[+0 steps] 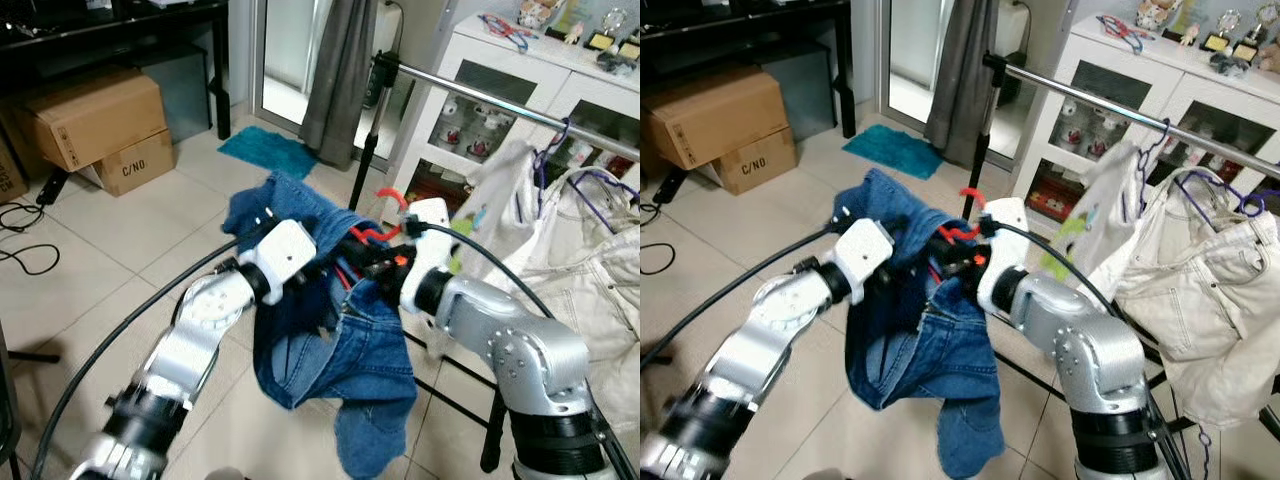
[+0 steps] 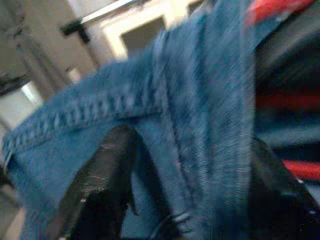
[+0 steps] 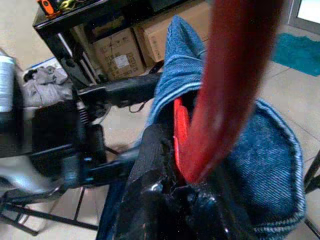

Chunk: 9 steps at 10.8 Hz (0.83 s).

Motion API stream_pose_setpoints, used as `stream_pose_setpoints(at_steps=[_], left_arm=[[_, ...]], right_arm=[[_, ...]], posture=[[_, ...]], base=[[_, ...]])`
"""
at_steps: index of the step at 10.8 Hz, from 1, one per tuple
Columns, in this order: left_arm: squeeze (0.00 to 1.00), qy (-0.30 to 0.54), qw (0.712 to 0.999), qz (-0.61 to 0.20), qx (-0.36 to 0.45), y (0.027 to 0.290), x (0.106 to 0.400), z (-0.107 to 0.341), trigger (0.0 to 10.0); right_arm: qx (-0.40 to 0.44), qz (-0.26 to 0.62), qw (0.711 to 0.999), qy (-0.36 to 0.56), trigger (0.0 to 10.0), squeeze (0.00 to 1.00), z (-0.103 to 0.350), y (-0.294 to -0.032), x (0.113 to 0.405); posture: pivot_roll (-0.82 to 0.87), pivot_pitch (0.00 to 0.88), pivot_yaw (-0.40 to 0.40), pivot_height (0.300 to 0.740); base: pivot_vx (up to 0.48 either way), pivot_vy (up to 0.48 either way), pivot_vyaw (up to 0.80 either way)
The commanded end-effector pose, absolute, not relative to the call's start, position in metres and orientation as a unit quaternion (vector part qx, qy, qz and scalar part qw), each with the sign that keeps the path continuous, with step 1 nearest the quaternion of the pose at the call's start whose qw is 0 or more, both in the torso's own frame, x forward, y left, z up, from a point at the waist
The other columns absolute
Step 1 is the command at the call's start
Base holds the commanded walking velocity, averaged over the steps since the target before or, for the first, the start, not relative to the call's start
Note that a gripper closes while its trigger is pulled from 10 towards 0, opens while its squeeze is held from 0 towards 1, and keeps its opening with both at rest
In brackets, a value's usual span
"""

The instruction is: Hang hanger

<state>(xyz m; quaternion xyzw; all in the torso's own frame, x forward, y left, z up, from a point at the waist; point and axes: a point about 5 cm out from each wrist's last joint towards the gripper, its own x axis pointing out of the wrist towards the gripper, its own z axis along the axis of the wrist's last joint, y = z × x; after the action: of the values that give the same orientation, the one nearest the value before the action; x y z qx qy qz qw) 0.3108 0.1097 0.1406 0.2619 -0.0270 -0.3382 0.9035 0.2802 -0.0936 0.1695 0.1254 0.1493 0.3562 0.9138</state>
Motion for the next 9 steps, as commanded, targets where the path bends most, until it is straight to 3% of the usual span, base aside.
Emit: stream_pose_setpoints(at_steps=[1,2,3,9], left_arm=[[1.00,-0.032,0.901,-0.330,0.279,0.1110,0.3143,0.1410,10.0],[0.55,-0.031,0.904,-0.331,0.269,0.1108,0.3143,0.1404,0.0],[0.00,-0.029,0.904,-0.335,0.263,0.1105,0.3134,0.1400,0.0],[0.00,-0.038,0.911,-0.338,0.235,0.1095,0.3117,0.1424,0.0]], right_arm=[[0.122,0.375,0.912,0.118,0.0,0.00,0.1870,-0.0912,0.2804],[0.125,0.376,0.911,0.115,0.0,0.00,0.1882,-0.0891,0.2808],[0.126,0.377,0.911,0.115,0.0,0.00,0.1881,-0.0884,0.2808],[0.128,0.375,0.911,0.116,0.0,0.00,0.1863,-0.0877,0.2823]], posture=[[0.06,0.000,-0.125,0.740],[0.07,0.000,-0.126,0.740],[0.07,0.000,-0.126,0.740],[0.08,0.000,-0.124,0.740]], base=[[0.000,0.000,0.00],[0.000,0.000,0.00],[0.000,0.000,0.00],[0.000,0.000,0.00]])
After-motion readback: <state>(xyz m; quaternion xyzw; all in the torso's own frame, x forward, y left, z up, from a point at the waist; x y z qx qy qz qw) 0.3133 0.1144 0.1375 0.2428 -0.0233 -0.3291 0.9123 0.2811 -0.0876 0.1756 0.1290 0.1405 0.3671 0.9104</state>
